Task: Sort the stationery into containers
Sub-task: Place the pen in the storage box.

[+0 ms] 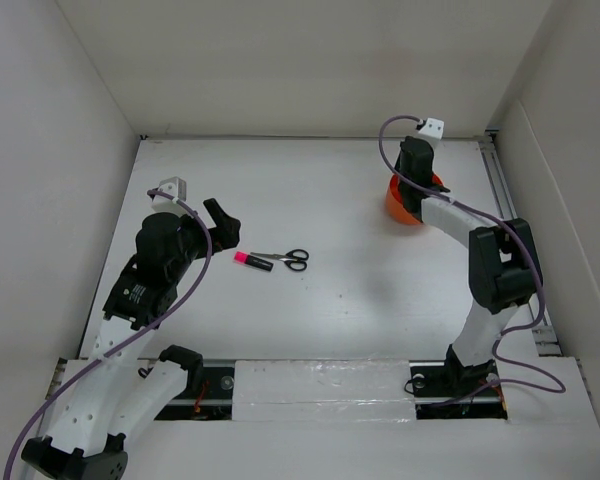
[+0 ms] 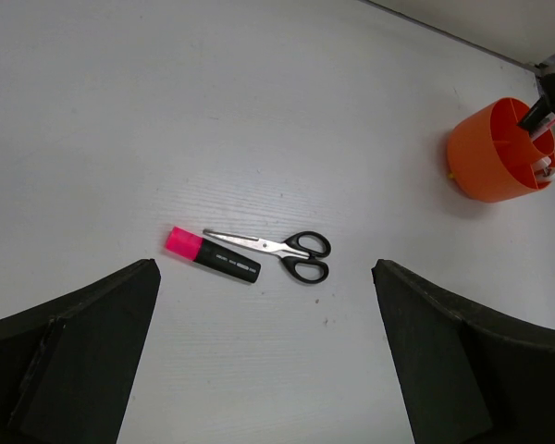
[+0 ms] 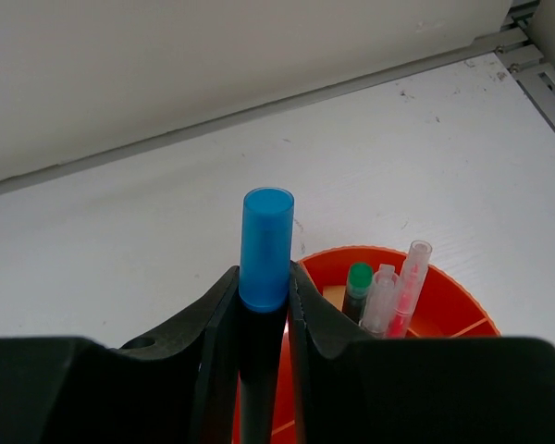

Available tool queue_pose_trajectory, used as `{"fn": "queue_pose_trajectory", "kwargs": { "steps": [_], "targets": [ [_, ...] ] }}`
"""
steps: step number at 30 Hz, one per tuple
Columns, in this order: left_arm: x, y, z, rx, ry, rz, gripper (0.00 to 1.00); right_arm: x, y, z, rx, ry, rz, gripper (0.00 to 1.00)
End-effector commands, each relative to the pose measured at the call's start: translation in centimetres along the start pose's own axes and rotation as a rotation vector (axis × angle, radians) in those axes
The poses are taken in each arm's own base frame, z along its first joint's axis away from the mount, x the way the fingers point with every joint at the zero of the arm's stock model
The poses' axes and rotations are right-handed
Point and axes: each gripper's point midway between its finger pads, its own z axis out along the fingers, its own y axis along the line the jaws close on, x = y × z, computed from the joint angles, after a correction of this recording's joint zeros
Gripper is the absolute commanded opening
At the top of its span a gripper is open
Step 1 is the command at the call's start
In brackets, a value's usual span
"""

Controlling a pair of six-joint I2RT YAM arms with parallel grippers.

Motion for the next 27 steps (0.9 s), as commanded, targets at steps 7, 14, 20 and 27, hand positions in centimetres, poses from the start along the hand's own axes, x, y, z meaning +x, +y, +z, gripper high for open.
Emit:
{"fn": "queue_pose_trajectory", "kwargs": {
  "steps": [7,14,20,27],
  "targets": [
    [-0.6,-0.5,0.0,0.033,-0.029,0.014,1.0,-1.9,0.7,0.6,0.043,-0.028,0.035,0.0],
    [-0.6,-0.5,0.0,0.033,-0.029,0.014,1.0,-0.1,0.7,0.8,0.051,0.035,0.033,0.0],
    [-0.6,-0.5,0.0,0.033,-0.029,0.014,1.0,0.1,1.1,1.0,0.045,0.043,0.061,0.0],
    [-0.6,-0.5,0.0,0.033,-0.029,0.014,1.0,1.7,0.8,1.7,0.054,0.071,0.078,0.0]
  ]
}}
